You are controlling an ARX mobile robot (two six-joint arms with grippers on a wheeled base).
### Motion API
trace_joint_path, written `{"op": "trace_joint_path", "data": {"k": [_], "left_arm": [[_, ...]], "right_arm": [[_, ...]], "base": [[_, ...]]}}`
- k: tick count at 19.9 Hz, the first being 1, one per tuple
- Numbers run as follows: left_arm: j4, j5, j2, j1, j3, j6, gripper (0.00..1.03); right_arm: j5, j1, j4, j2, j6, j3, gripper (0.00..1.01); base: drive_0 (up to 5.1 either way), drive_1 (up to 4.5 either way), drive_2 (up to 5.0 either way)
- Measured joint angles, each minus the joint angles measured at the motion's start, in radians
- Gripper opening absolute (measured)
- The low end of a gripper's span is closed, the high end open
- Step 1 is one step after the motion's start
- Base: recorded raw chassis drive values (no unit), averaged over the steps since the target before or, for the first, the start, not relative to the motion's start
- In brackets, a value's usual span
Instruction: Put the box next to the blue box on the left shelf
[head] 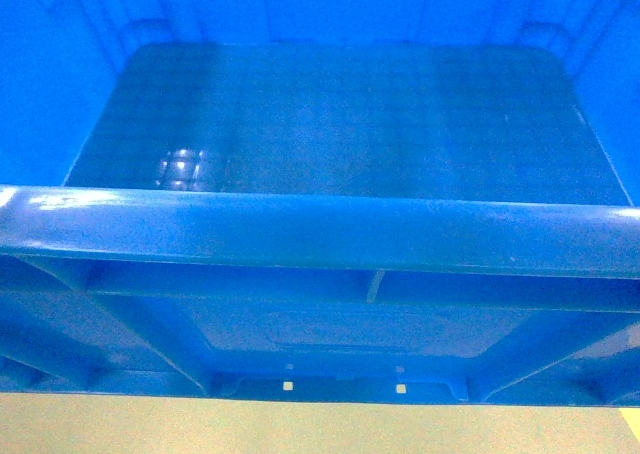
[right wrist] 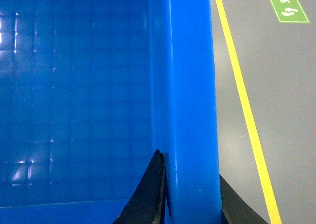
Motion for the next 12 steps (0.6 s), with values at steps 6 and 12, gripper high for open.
{"op": "trace_joint_path", "data": {"k": [6, 12], "left_arm": [[0.0, 0.0, 0.0, 0.0, 0.0, 0.0, 0.13], [-0.001, 0.0, 0.0, 0.0, 0.0, 0.0, 0.13]], "right_arm": [[-0.001, 0.0, -0.001, 0.0, 0.0, 0.0, 0.11], [0.0, 0.0, -0.003, 0.0, 0.0, 0.0, 0.11]], "base": [[0.0, 3.98, -4.0], [0.0, 3.98, -4.0]]}}
